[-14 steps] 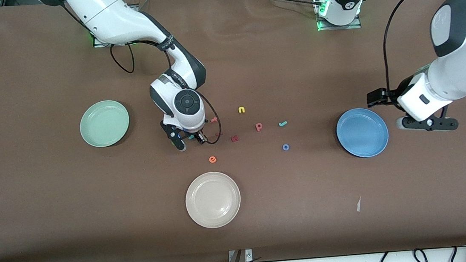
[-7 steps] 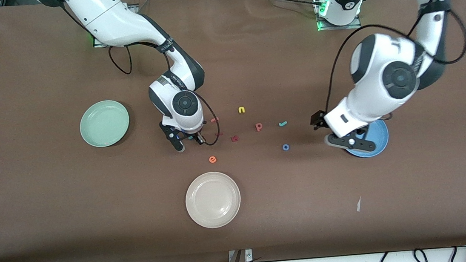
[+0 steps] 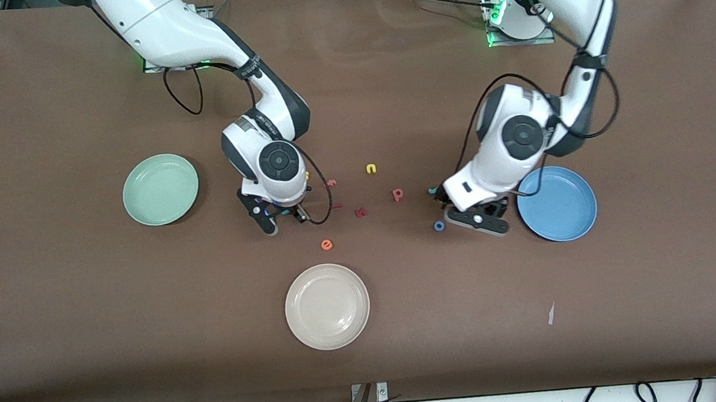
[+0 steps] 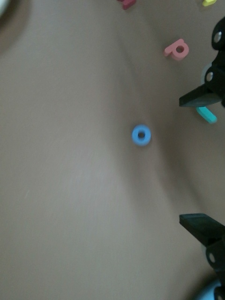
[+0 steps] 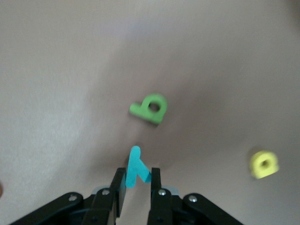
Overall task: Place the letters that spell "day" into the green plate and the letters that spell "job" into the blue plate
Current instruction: 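Drop the cyan letter on the green plate while the left gripper lowers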
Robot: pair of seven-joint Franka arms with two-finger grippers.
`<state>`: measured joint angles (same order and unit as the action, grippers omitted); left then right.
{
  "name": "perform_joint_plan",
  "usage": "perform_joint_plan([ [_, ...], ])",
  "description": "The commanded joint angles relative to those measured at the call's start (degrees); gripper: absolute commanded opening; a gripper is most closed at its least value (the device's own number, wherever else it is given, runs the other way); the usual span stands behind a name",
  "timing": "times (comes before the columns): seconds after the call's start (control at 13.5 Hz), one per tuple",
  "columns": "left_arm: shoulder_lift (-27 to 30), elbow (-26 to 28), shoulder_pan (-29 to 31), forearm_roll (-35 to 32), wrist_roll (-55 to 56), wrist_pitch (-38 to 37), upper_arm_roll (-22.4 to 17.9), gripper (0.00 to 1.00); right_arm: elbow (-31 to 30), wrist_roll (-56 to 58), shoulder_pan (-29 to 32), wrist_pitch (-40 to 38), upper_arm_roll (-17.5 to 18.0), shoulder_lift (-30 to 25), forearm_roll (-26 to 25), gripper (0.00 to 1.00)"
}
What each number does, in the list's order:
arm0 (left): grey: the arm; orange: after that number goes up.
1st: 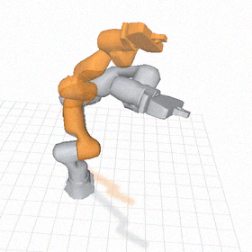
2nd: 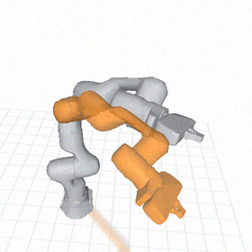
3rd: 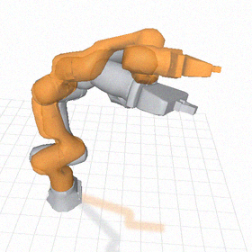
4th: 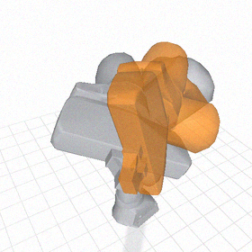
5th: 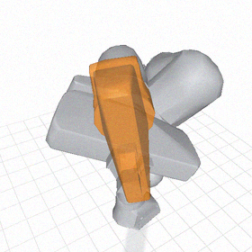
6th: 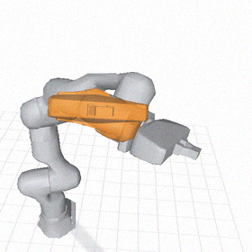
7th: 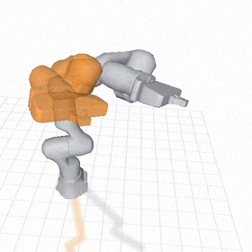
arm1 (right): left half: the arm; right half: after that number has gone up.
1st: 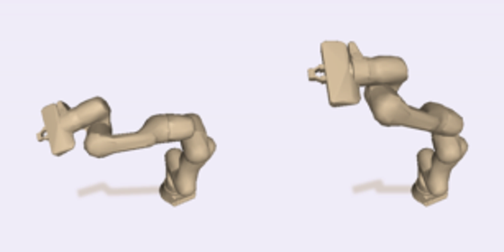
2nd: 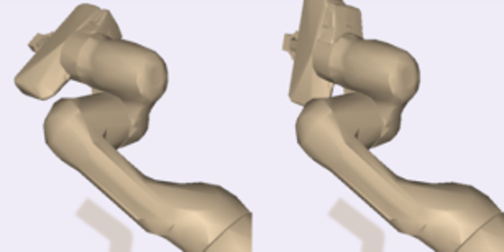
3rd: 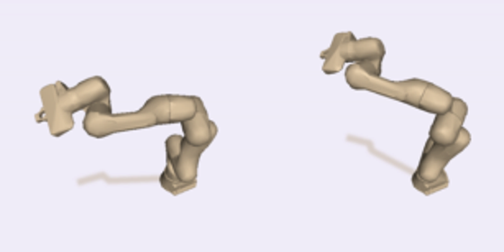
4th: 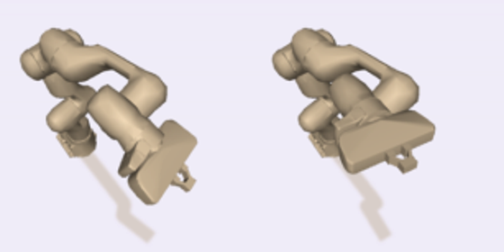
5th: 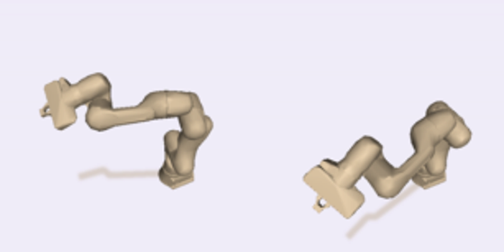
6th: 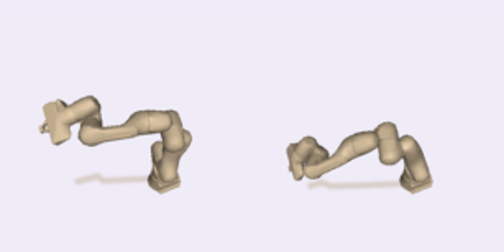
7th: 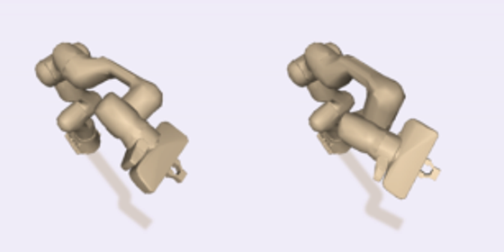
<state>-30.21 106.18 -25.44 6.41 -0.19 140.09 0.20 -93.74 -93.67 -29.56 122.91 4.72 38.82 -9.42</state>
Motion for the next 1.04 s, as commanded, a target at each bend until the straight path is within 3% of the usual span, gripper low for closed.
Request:
perform_joint_plan([
  [0.0, -0.63, 3.59, -2.85, 0.18, -0.86, 3.26, -0.81, 1.0, -1.44, 7.87, 2.14, -7.22, -0.06, -5.06, 0.98, 0.14],
  [0.15, -1.43, 4.38, -4.34, -0.08, -1.04, 3.52, -0.81, 1.0, -2.4, 13.22, 2.4, -10.92, -1.8, -7.52, 0.98, 0.14],
  [0.37, -1.43, 4.56, -4.44, -8.23, -1.04, 3.61, -0.81, 1.0, -10.55, 25.25, 2.67, -9.2, -6.89, -13.83, 1.68, 0.14],
  [0.74, -3.01, 5.09, -6.02, -12.39, -0.52, 3.79, -0.81, 1.0, -31.72, 43.73, 2.58, 3.61, -16.04, -24.56, 3.36, 0.14],
  [0.96, -2.66, 5.09, -6.63, -12.39, -0.34, 2.83, -0.73, 1.0, -40.62, 48.4, 2.58, 13.11, -19.3, -25.02, 3.36, 0.16],
])
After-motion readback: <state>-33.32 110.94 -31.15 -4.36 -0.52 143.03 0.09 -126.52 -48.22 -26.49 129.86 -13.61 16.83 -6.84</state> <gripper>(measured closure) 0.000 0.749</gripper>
